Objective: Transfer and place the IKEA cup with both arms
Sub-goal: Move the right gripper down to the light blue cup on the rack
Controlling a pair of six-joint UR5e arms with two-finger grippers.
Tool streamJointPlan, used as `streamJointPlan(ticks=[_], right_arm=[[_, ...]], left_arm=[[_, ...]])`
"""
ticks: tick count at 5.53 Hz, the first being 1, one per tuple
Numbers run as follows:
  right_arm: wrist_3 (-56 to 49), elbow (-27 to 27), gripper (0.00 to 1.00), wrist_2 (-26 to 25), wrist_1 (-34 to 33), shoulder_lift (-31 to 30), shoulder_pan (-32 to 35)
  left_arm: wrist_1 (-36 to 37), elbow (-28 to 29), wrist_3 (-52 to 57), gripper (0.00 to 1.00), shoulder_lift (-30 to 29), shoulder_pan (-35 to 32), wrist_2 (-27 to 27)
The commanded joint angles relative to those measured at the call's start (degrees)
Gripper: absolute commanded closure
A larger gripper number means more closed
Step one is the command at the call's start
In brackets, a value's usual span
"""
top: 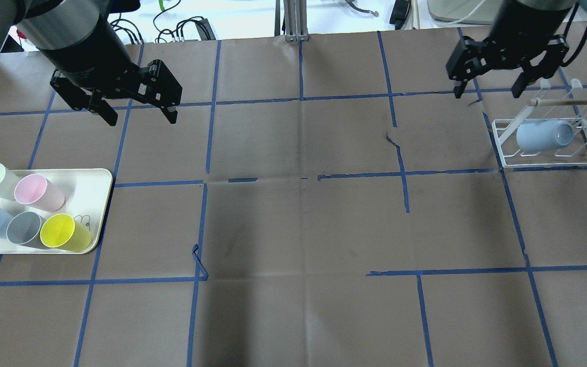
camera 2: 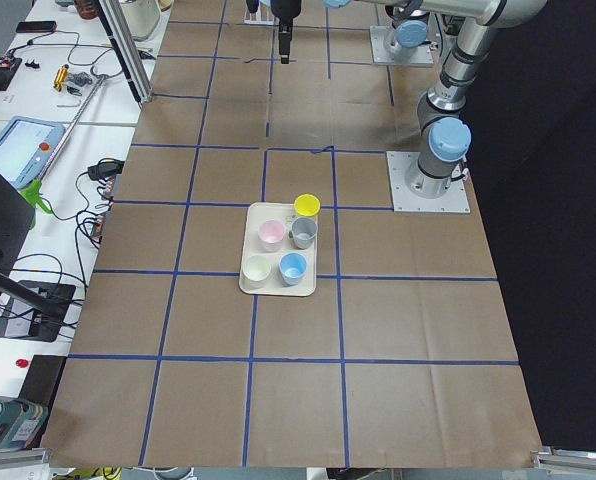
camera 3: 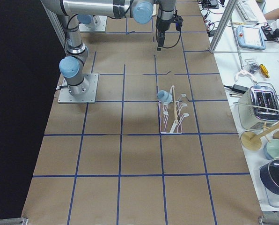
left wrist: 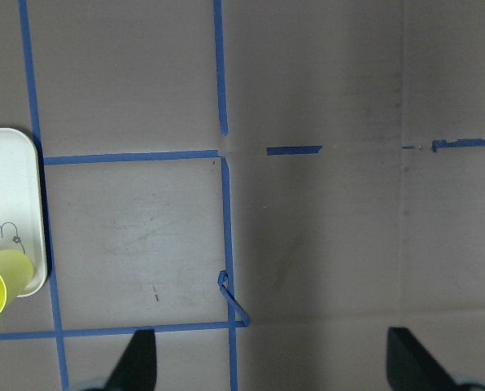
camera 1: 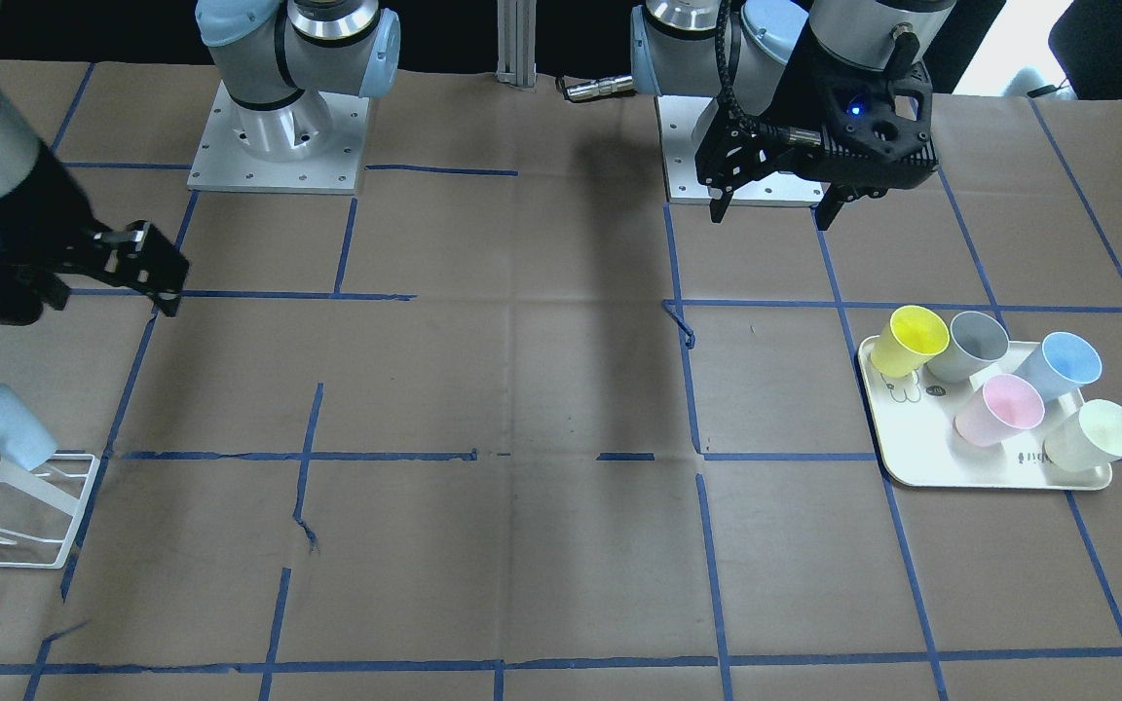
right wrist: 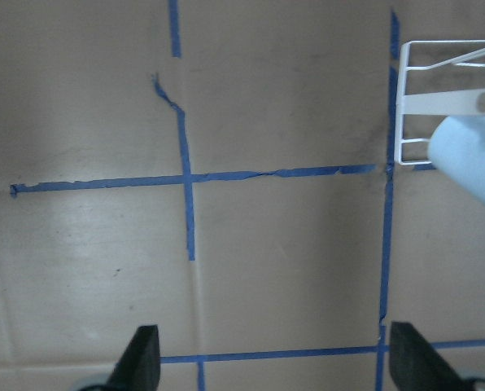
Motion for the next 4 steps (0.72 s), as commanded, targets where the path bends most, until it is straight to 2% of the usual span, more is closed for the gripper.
streamJointPlan(ticks=[1, 2, 3, 4], right_arm=[[-20.36, 0.12, 0.00, -0.26, -3.64, 1.48, -13.03], [-27.18, 0.12, 0.00, -0.17, -4.10, 2.27, -17.54], [-31.68, 0.56, 0.00, 0.35, -6.72, 3.84, -19.06], [-31.56, 4.74, 0.00, 0.71, -11.88, 3.94, -19.07]], left_arm=[[0.00, -0.01, 0.00, 0.01, 0.02, 0.00, 0.00], [0.00, -0.01, 0.00, 0.01, 0.02, 0.00, 0.00], [0.00, -0.01, 0.00, 0.01, 0.02, 0.00, 0.00], [0.00, -0.01, 0.00, 0.01, 0.02, 0.00, 0.00]])
